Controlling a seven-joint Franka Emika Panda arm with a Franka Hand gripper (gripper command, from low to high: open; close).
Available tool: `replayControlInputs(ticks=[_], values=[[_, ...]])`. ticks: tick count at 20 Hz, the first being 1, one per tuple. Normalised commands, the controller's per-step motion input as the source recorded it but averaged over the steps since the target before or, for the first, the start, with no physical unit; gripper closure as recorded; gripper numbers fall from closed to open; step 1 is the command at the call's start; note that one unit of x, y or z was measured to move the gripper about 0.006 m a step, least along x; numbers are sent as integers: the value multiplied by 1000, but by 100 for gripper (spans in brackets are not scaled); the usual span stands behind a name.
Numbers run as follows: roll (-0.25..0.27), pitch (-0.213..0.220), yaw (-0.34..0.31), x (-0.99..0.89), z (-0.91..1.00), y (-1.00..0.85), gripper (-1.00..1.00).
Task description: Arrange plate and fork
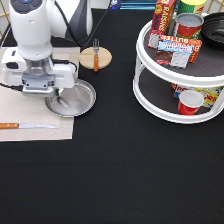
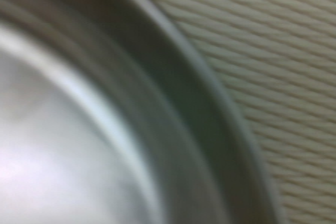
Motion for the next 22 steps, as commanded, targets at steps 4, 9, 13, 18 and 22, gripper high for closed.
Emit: replayControlInputs(ticks=[4, 9, 13, 18, 22], values=[[12, 35, 12, 275, 214, -531, -100], [22, 40, 0, 189, 231, -545, -100], [46, 34, 0, 202, 185, -627, -100], [111, 19, 28, 233, 74, -734, -100], [148, 16, 56, 170, 68, -818, -100]])
